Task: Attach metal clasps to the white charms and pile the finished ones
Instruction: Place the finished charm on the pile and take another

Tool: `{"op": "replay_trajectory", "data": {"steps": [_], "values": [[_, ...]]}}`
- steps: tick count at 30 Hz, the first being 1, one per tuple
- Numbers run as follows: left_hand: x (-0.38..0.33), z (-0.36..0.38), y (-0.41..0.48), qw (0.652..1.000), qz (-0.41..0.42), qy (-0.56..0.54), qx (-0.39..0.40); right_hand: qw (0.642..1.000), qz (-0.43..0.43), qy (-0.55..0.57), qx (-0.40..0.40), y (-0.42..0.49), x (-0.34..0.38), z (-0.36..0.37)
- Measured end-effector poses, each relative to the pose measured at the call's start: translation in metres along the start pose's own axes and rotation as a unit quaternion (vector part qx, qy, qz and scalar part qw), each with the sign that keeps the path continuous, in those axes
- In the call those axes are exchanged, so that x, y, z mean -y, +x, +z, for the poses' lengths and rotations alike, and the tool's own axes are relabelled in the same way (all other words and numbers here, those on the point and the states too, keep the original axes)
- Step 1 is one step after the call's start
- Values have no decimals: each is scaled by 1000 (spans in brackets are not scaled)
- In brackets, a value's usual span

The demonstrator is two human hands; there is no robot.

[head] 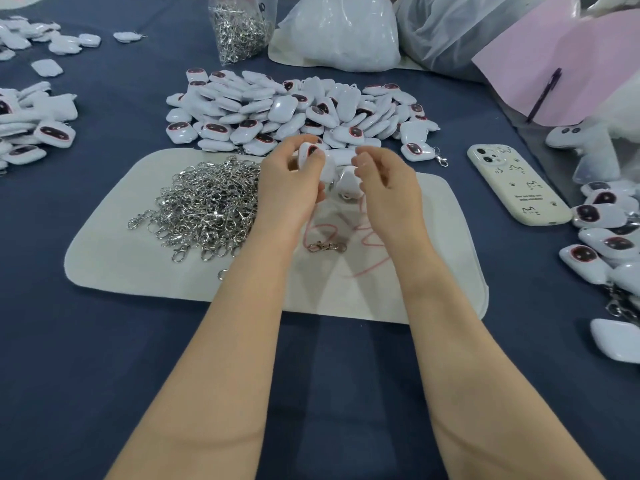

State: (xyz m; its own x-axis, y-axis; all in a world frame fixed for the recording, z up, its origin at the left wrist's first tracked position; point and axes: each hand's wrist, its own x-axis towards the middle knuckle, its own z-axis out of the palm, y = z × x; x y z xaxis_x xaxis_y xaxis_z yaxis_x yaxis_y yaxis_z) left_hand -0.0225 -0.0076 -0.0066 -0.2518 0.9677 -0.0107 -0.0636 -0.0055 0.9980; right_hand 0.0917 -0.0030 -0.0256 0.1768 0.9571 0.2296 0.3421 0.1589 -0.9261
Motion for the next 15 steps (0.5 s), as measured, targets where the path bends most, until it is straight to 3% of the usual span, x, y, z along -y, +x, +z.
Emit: {"op": "replay_trajectory", "data": {"steps": [3,8,12,15], "values": [[-1,3,-1,999,-12,12,34,999,23,37,20,-1,8,-6],[-4,28,-18,998,7,17,58,997,40,-31,54,-8,12,-37],[-2,68,-40,993,-24,-1,112,996,55,-72,2,-20,8,-90],[1,113,-63,982,-46,7,185,989,75,-90,-95,-39,-5,-130]]}}
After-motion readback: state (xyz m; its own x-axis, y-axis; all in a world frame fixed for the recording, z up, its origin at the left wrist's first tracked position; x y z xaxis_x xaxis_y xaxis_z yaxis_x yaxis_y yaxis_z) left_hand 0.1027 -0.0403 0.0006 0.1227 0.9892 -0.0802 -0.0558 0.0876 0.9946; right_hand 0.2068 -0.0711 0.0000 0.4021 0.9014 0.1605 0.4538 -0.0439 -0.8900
